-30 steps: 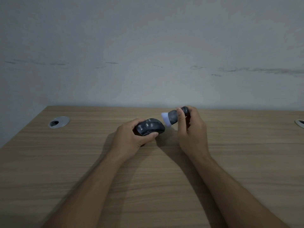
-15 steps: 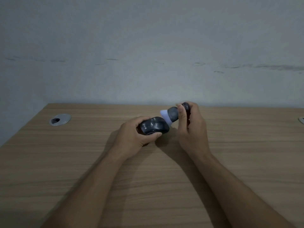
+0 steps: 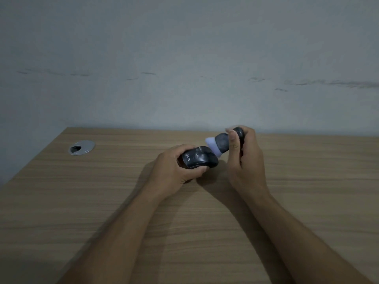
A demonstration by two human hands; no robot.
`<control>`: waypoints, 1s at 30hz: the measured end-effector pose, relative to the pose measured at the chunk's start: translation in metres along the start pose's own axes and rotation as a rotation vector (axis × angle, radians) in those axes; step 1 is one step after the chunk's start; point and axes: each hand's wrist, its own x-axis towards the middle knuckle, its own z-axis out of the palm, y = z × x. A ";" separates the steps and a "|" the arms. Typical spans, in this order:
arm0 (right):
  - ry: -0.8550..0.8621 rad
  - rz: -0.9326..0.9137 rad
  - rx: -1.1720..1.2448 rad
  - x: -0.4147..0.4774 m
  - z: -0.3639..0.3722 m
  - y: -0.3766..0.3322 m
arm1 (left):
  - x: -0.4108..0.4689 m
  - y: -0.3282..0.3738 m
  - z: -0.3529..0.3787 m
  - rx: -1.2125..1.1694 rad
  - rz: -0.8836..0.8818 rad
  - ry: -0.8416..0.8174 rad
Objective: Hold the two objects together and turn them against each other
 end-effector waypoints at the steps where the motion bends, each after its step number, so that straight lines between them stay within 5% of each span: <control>1: -0.037 -0.022 0.001 -0.002 0.001 -0.001 | 0.000 0.000 0.000 0.007 0.006 -0.004; 18: -0.113 -0.054 -0.046 -0.004 0.008 0.004 | 0.004 -0.011 0.002 -0.026 0.027 -0.019; 25: 0.039 0.094 -0.069 0.003 -0.004 0.013 | 0.003 -0.006 0.005 -0.130 -0.001 0.027; 30: -0.022 -0.052 -0.012 -0.003 0.001 -0.003 | 0.006 -0.012 0.007 -0.083 -0.011 0.068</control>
